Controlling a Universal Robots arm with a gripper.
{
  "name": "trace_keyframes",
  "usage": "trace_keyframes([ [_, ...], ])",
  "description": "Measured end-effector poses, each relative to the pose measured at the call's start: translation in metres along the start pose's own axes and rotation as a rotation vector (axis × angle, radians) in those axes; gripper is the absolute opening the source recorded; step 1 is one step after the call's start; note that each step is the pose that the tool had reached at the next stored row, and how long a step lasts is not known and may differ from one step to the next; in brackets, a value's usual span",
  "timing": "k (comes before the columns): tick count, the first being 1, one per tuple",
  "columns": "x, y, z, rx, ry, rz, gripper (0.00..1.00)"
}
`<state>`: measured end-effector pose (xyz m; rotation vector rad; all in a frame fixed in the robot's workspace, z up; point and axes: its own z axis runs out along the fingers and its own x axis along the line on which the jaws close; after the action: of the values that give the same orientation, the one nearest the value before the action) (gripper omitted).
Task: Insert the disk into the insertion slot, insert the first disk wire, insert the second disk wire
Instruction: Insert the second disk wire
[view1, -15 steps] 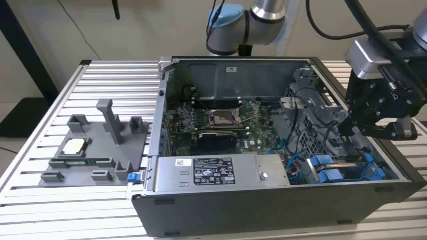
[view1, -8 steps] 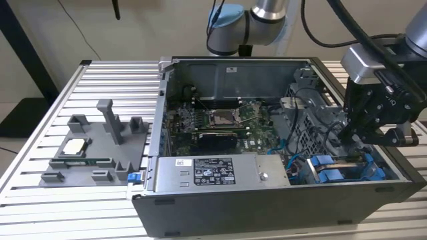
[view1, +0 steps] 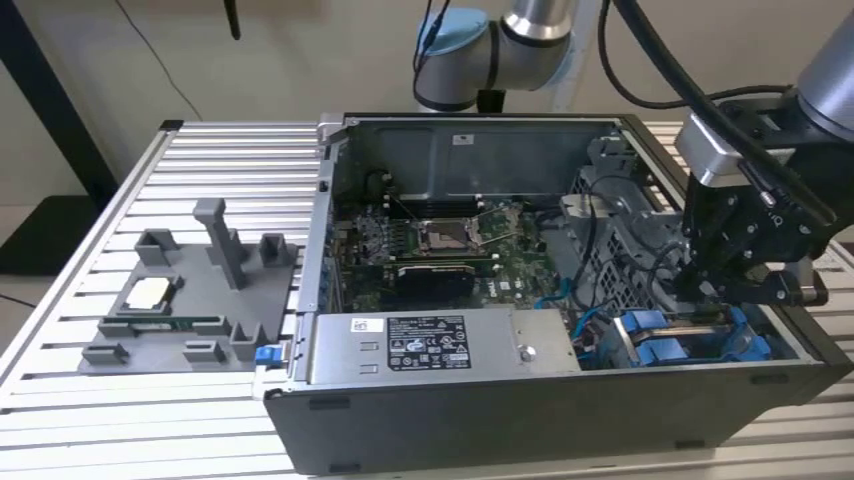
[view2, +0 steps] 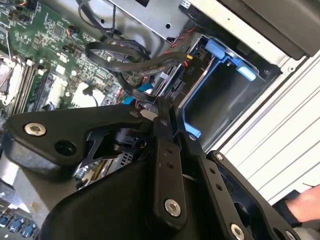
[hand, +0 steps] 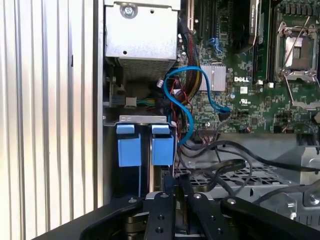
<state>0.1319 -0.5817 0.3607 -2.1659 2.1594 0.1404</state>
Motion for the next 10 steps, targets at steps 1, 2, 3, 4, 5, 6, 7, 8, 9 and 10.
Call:
trace_keyframes([
  [1, 0.0004, -0.0005, 0.001, 0.0002, 0.0014, 0.0, 0.16],
  [2, 0.0008, -0.0013, 0.0021, 0.0003, 0.0027, 0.0, 0.16],
  [3, 0.0013, -0.0023, 0.0034, 0.0005, 0.004, -0.001, 0.16],
  [4, 0.0016, -0.0034, 0.0046, 0.0006, 0.0051, -0.001, 0.16],
  [5, 0.0018, -0.0045, 0.0059, 0.0008, 0.0062, -0.002, 0.16],
  [6, 0.002, -0.0057, 0.0073, 0.0013, 0.0067, -0.004, 0.16],
  [7, 0.0021, -0.0067, 0.0086, 0.0024, 0.0074, -0.005, 0.16],
  [8, 0.0023, -0.0071, 0.0098, 0.0042, 0.0081, -0.006, 0.16],
  [9, 0.0024, -0.0072, 0.0106, 0.0066, 0.0099, -0.006, 0.16],
  [10, 0.0025, -0.0073, 0.0116, 0.0092, 0.0115, -0.006, 0.16],
])
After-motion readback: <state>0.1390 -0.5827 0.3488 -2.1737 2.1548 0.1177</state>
